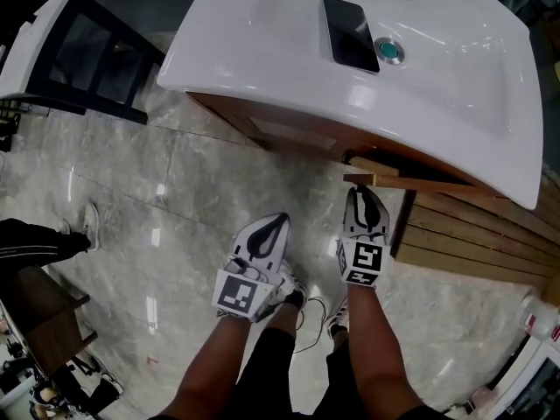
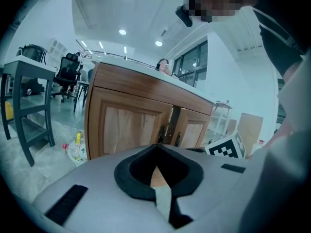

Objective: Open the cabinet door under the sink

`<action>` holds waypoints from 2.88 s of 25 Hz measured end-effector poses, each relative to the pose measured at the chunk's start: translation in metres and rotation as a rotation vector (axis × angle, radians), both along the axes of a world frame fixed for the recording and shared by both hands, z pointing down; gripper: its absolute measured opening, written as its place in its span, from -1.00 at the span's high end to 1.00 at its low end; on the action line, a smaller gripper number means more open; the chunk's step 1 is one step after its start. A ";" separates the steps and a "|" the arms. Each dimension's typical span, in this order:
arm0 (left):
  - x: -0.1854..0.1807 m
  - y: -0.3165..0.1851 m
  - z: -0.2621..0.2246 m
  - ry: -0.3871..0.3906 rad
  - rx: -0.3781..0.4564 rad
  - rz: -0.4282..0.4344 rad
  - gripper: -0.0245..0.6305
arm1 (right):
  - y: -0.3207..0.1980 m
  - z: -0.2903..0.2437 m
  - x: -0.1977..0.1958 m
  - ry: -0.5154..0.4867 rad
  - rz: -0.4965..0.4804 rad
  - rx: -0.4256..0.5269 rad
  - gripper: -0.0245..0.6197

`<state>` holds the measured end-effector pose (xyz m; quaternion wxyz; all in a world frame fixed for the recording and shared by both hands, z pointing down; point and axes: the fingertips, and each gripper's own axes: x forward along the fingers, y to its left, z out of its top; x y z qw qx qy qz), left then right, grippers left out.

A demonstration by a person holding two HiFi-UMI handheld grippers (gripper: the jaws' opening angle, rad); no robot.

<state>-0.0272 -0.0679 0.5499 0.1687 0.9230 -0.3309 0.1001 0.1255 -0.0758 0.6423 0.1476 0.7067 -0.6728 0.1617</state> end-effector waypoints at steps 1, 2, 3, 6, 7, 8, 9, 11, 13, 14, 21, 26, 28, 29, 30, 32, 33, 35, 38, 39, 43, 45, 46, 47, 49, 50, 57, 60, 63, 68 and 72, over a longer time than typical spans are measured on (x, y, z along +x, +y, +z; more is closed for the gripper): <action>0.003 0.006 -0.001 0.002 0.001 0.000 0.85 | 0.003 0.001 0.000 -0.005 -0.009 -0.002 0.63; 0.007 0.012 -0.001 0.003 0.000 0.001 0.85 | 0.006 0.001 -0.001 -0.011 -0.017 -0.006 0.63; 0.009 0.018 0.000 0.001 -0.003 0.000 0.86 | 0.009 0.001 -0.002 -0.016 -0.026 -0.008 0.63; 0.014 0.034 0.001 -0.001 -0.019 -0.023 0.85 | 0.019 0.000 -0.002 -0.012 -0.064 -0.003 0.63; 0.016 0.039 0.000 0.000 -0.021 -0.031 0.85 | 0.023 0.000 -0.002 -0.009 -0.076 -0.001 0.63; 0.017 0.044 0.000 -0.001 -0.022 -0.037 0.85 | 0.028 0.000 -0.003 -0.010 -0.088 0.001 0.63; 0.018 0.049 0.000 -0.003 -0.023 -0.041 0.85 | 0.032 -0.001 -0.004 -0.013 -0.099 0.001 0.63; 0.021 0.057 0.002 -0.008 -0.029 -0.048 0.86 | 0.041 -0.003 -0.006 -0.019 -0.122 -0.001 0.63; 0.023 0.065 0.004 -0.010 -0.031 -0.056 0.85 | 0.050 -0.003 -0.007 -0.020 -0.145 0.002 0.63; 0.023 0.069 0.005 -0.012 -0.030 -0.061 0.85 | 0.054 -0.003 -0.007 -0.020 -0.158 0.005 0.63; 0.027 0.097 0.016 -0.018 -0.028 -0.107 0.85 | 0.086 -0.003 -0.006 -0.037 -0.247 0.012 0.63; 0.034 0.115 0.024 -0.019 -0.017 -0.124 0.86 | 0.105 -0.005 -0.005 -0.045 -0.301 0.032 0.63; 0.038 0.123 0.025 -0.014 -0.013 -0.130 0.85 | 0.116 -0.005 -0.004 -0.050 -0.324 0.036 0.63; 0.040 0.128 0.026 -0.013 -0.012 -0.132 0.85 | 0.121 -0.005 -0.003 -0.053 -0.336 0.037 0.63; 0.043 0.132 0.028 -0.013 -0.013 -0.132 0.85 | 0.127 -0.005 -0.002 -0.055 -0.349 0.038 0.63; 0.049 0.141 0.031 -0.015 -0.014 -0.129 0.85 | 0.140 -0.006 0.001 -0.059 -0.378 0.048 0.63; 0.052 0.145 0.033 -0.017 -0.014 -0.126 0.85 | 0.145 -0.006 0.002 -0.060 -0.393 0.063 0.63; 0.058 0.152 0.036 -0.020 -0.010 -0.122 0.85 | 0.155 -0.008 0.005 -0.059 -0.420 0.091 0.63; 0.068 0.160 0.036 -0.016 -0.005 -0.118 0.85 | 0.170 -0.007 0.010 -0.048 -0.461 0.085 0.63; 0.072 0.163 0.036 -0.015 -0.005 -0.116 0.85 | 0.174 -0.008 0.012 -0.045 -0.471 0.097 0.63; 0.085 0.175 0.034 -0.010 0.000 -0.105 0.85 | 0.196 -0.008 0.023 -0.036 -0.485 0.109 0.63; 0.092 0.180 0.033 -0.008 0.005 -0.097 0.85 | 0.207 -0.007 0.030 -0.042 -0.479 0.104 0.63; 0.095 0.183 0.033 -0.009 0.006 -0.091 0.85 | 0.212 -0.007 0.034 -0.043 -0.476 0.101 0.63; 0.098 0.186 0.033 -0.009 0.004 -0.086 0.85 | 0.217 -0.007 0.037 -0.040 -0.477 0.099 0.63; 0.105 0.190 0.034 -0.008 0.003 -0.073 0.86 | 0.225 -0.007 0.045 -0.023 -0.485 0.096 0.63; 0.108 0.192 0.034 -0.009 0.003 -0.064 0.85 | 0.229 -0.007 0.048 -0.014 -0.486 0.097 0.63; 0.128 0.201 0.037 -0.019 0.001 -0.005 0.85 | 0.250 -0.006 0.070 0.045 -0.460 0.103 0.63; 0.138 0.204 0.038 -0.020 0.000 0.012 0.85 | 0.257 -0.006 0.084 0.046 -0.406 0.115 0.63; 0.146 0.207 0.040 -0.033 0.002 0.034 0.85 | 0.266 -0.006 0.099 0.038 -0.354 0.113 0.63; 0.161 0.209 0.037 -0.040 0.001 0.067 0.85 | 0.279 -0.002 0.124 0.031 -0.256 0.088 0.64; 0.172 0.211 0.038 -0.033 0.005 0.087 0.85 | 0.285 0.003 0.143 0.039 -0.204 0.064 0.70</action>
